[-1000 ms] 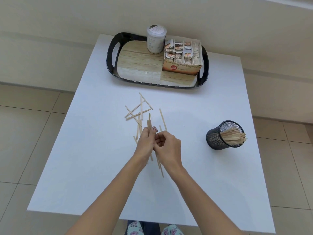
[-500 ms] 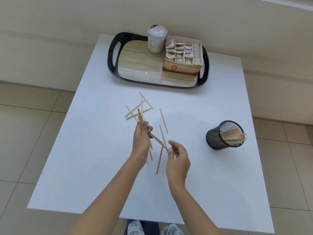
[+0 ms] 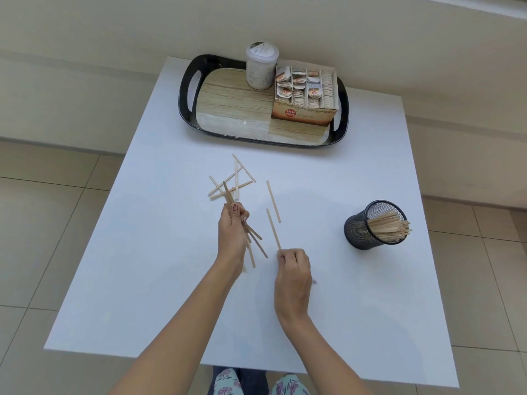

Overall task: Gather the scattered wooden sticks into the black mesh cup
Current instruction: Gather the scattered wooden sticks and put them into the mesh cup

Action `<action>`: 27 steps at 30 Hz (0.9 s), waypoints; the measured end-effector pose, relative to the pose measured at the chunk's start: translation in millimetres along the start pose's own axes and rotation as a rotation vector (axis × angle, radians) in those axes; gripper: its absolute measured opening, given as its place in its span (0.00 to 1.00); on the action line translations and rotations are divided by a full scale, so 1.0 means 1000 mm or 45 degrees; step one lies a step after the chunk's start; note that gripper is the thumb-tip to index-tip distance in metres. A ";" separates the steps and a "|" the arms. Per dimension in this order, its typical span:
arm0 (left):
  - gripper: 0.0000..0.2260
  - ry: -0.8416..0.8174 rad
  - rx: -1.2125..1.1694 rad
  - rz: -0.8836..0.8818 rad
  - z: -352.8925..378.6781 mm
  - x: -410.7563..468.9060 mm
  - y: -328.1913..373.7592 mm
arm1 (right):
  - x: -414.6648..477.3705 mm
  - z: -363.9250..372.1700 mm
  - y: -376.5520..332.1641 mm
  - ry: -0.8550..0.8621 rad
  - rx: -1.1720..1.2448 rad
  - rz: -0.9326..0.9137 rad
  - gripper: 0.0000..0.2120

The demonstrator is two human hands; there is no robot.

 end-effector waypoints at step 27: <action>0.11 0.276 0.408 -0.471 -0.052 -0.011 -0.050 | 0.085 0.047 -0.026 -0.378 0.104 0.058 0.12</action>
Point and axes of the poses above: each hand's wrist, its own x-axis towards the middle knuckle, its own z-axis out of the palm, y = z × x, the point moved 9 cm from there along x, towards the middle knuckle, and after that the axes turned 14 degrees about x, right-handed, at the moved point
